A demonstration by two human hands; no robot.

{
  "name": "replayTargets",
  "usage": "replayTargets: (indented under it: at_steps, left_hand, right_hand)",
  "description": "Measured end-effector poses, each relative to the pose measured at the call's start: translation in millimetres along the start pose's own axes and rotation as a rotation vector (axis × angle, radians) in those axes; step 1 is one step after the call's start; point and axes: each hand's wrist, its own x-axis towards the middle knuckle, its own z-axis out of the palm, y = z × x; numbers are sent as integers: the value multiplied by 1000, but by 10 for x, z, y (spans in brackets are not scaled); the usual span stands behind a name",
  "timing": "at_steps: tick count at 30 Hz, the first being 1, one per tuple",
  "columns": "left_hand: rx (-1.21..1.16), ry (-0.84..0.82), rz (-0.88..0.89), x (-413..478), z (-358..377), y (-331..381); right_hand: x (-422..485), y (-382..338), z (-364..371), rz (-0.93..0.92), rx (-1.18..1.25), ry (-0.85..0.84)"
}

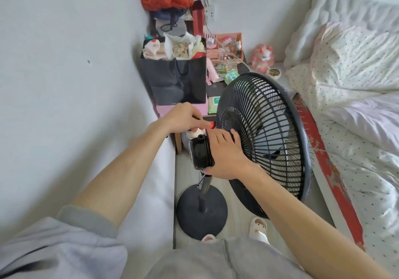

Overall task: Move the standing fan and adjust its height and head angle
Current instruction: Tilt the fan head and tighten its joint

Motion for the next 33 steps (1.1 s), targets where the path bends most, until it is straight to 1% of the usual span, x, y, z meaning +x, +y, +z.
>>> replayTargets:
  at_steps: [7,11,13,15,17,20,23,26,28,33]
  left_hand:
    - [-539,194,-166,26,708,-318]
    - [-864,206,-347,-65,981,-454]
    - [-956,239,-428,-124,1074,-444]
    - [-986,262,-488,-188,1163,-433]
    - [-1068,282,-525,-215,1225,-422]
    - [-1137,315,-522,-248,1298,-486]
    - [-1016,319,-525,-292,1436,-583]
    - [-933,319,-611,-409,1657,-662]
    - [-959,318,-627,-484,1800,-670]
    - [-1022,356,-567,-539,1851,-588]
  right_hand:
    - [-5,91,0,-13,38,18]
    - [11,80,0,-11,43,-3]
    - [51,59,-3,-1,46,-20]
    - [92,41,-2,8,39,-45]
    - [120,40,4,14,28,-50]
    - [147,23,21,15,18,-54]
    - [153,36,21,26,14,-39]
    - [175,62,7,26,7,-36]
    - [175,66,-1,25,8,-35]
    - [177,14,14,23,-11,-38]
